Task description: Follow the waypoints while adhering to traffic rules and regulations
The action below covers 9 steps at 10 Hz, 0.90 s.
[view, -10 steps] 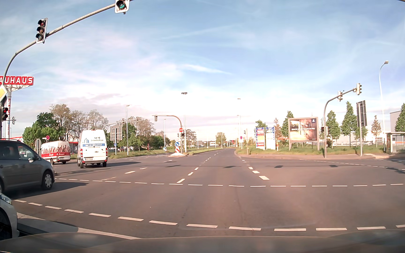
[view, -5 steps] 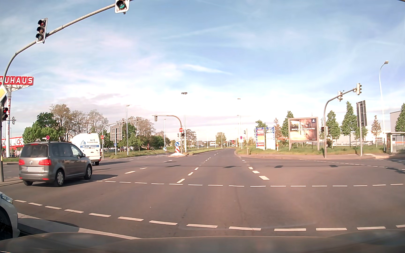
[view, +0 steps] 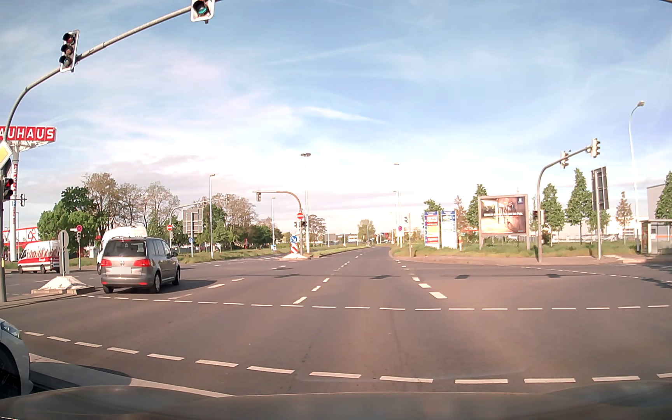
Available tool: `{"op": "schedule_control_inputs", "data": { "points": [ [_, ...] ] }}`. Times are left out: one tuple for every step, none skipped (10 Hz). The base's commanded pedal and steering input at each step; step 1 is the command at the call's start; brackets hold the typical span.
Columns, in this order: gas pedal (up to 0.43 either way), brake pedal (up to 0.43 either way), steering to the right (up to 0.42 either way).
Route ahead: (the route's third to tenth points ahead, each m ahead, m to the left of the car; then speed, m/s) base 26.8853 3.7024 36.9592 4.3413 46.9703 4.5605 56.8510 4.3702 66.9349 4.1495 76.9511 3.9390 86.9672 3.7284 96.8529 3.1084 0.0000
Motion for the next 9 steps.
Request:
{"op": "schedule_control_inputs", "data": {
  "points": [
    [0.000,0.293,-0.006],
    [0.000,0.293,-0.006],
    [0.000,0.293,-0.006],
    [0.000,0.293,-0.006],
    [0.000,0.293,-0.005],
    [0.000,0.293,-0.005],
    [0.000,0.293,-0.006],
    [0.000,0.293,-0.005],
    [0.000,0.293,-0.006]
  ]
}}
